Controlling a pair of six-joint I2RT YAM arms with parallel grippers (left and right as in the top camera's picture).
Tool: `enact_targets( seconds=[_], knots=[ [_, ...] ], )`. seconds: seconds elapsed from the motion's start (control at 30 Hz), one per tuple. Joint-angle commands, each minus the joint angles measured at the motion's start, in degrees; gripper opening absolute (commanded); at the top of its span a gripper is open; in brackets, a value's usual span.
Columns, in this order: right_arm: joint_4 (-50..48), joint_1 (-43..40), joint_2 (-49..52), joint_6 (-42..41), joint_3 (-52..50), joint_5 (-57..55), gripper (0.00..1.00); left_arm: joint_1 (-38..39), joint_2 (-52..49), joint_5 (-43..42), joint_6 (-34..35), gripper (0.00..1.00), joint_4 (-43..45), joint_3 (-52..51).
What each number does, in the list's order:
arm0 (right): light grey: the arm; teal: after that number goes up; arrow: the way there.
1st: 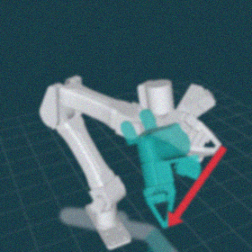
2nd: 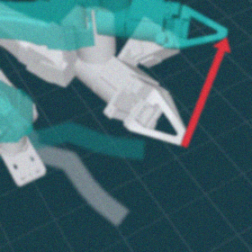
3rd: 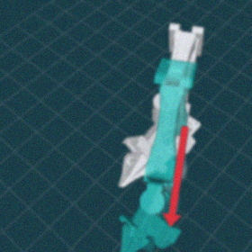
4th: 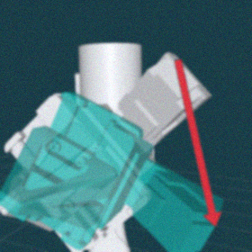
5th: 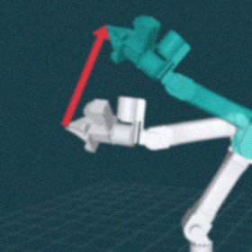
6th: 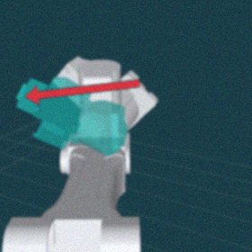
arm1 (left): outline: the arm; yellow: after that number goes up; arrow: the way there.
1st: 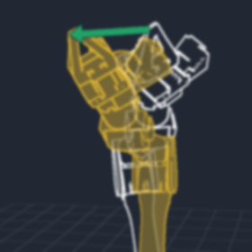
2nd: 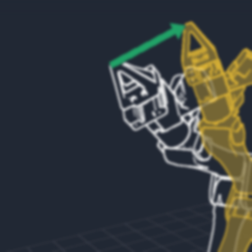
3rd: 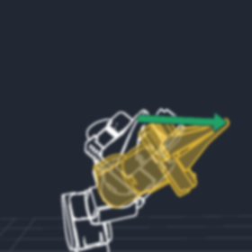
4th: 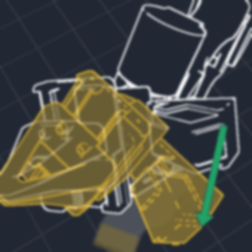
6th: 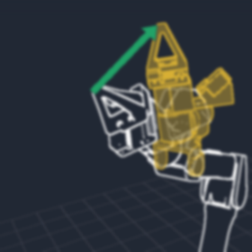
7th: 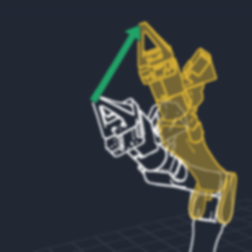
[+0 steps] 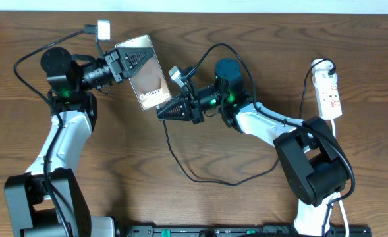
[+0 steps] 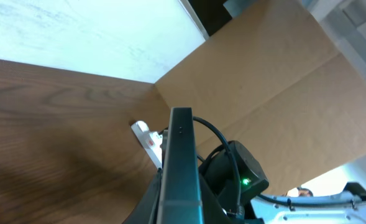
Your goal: Plug charger to phone and switch on socket
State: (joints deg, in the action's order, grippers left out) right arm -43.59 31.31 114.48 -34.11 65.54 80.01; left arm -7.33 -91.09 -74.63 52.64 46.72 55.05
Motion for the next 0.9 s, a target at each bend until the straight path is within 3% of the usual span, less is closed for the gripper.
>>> enact_targets(
  seconds=[0.0,0.87],
  knots=[
    [-0.28,0.31,-0.83,0.96,1.14,-0.35,0.01,0.0,0.11,1.16,2.32,0.07,0.57,0.33],
    [-0.35,0.24,-0.83,1.18,1.14,-0.98,0.01,0.02,0.11,-4.9,-0.37,0.07,0.98,0.33]
  ],
)
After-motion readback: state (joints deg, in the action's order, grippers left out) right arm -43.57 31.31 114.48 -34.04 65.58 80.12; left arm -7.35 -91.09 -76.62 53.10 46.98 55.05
